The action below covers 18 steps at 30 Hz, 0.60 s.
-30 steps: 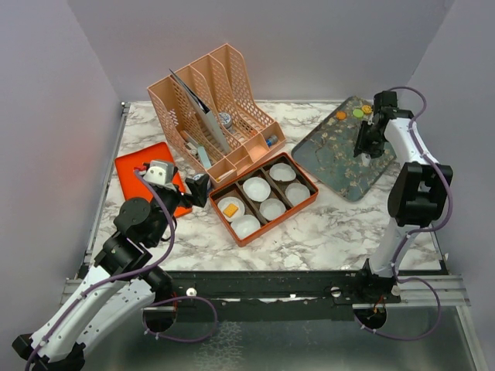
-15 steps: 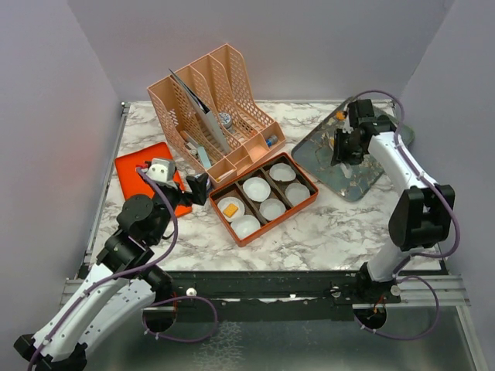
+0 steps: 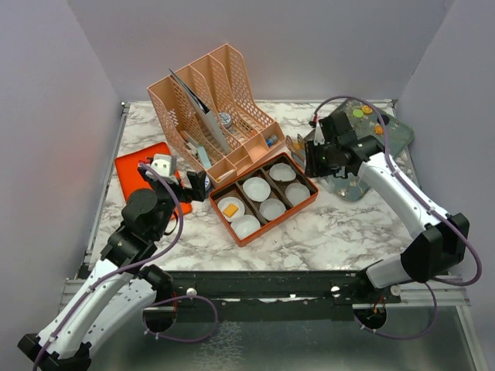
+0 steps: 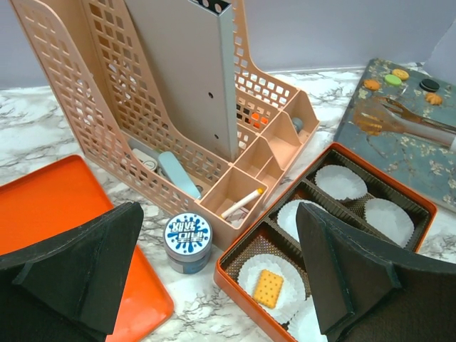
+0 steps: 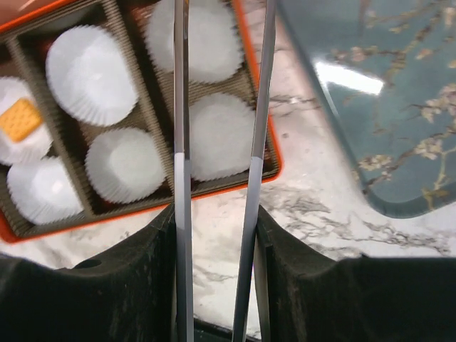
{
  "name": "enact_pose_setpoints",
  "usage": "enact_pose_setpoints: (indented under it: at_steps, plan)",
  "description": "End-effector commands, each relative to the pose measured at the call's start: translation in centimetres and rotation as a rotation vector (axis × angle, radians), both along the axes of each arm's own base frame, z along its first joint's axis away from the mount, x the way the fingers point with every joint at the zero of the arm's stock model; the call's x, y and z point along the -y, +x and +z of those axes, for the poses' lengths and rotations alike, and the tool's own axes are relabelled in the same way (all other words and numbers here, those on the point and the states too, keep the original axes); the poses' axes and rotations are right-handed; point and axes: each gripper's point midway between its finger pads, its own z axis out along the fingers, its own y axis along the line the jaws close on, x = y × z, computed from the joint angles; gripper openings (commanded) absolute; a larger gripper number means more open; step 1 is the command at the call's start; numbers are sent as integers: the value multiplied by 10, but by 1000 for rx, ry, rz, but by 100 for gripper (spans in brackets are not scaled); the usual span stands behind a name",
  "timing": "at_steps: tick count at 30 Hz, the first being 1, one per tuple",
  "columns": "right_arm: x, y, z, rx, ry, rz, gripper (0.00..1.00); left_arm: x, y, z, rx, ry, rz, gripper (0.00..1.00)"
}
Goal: Pack the cookies
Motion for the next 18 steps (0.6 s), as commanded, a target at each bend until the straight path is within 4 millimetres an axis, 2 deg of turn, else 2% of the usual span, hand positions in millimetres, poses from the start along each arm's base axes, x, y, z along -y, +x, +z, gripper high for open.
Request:
enact_pose_setpoints:
  at_steps: [1,11,18]
  plan:
    - [-26,-28,14,25,32,111,5,-3,5,0,4,-3,21,99]
    - [-83,-95,9,4,46,348,5,-7,11,-4,-13,4,43,99]
    - [-107,-144,2,-24,46,516,5,-9,14,-9,-27,13,54,99]
